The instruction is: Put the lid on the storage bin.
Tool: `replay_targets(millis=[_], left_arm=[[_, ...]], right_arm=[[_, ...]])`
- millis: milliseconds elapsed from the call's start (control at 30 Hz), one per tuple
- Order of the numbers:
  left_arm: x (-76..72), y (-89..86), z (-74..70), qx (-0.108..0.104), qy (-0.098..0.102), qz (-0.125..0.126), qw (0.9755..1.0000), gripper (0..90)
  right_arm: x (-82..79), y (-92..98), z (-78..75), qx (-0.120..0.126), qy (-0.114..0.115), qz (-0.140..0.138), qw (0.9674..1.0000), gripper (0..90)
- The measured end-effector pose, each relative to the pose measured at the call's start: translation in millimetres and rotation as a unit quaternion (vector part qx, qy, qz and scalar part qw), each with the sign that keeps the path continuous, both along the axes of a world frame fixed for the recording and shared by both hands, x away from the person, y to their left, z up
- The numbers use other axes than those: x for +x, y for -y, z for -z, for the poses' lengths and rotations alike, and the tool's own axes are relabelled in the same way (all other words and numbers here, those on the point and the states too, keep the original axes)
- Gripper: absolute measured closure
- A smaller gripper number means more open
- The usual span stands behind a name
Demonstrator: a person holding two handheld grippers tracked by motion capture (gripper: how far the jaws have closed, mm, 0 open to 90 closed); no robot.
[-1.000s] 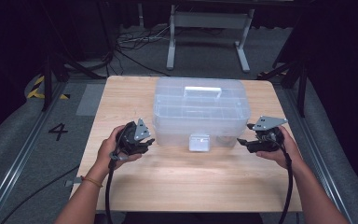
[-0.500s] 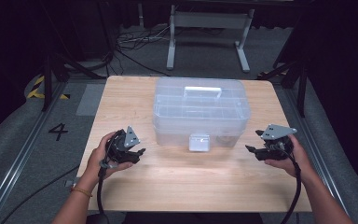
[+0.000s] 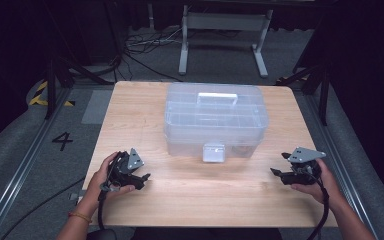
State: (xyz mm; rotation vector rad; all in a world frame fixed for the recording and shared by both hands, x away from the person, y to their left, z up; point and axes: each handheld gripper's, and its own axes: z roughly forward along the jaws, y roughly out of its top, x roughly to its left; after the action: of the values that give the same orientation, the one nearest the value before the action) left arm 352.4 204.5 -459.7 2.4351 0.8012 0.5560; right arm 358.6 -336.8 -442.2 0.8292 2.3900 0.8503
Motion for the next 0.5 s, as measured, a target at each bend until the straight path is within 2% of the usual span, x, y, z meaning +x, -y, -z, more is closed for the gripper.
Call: replay_targets(millis=[100, 200, 333, 400, 500], left_arm=[[-4.7, -3.2, 2.8, 0.011, -0.001, -0.005, 0.9999, 19.7], [-10.4, -8.5, 6.1, 0.002, -0.008, -0.007, 0.9999, 19.1], [-17.9, -16.8, 11.0, -0.026, -0.011, -0.019, 0.9994, 18.8], [-19.9, -19.7, 11.7, -0.03, -0.01, -0.024, 0.9992, 18.5], [-22.5, -24.1, 14.8, -0.053, -0.013, -0.033, 0.998, 18.4]], right_arm=[[-2.4, 3.1, 5.8, 0.004, -0.001, 0.001, 1.0, 31.0], [-7.0, 7.2, 16.0, 0.013, 0.0, 0.005, 0.9999, 31.0], [-10.4, 11.8, 24.1, 0.024, -0.009, 0.013, 0.9996, 30.6], [-12.3, 15.3, 29.1, 0.032, -0.018, 0.018, 0.9992, 29.6], [-14.9, 22.0, 36.3, 0.044, -0.032, 0.031, 0.998, 28.8]])
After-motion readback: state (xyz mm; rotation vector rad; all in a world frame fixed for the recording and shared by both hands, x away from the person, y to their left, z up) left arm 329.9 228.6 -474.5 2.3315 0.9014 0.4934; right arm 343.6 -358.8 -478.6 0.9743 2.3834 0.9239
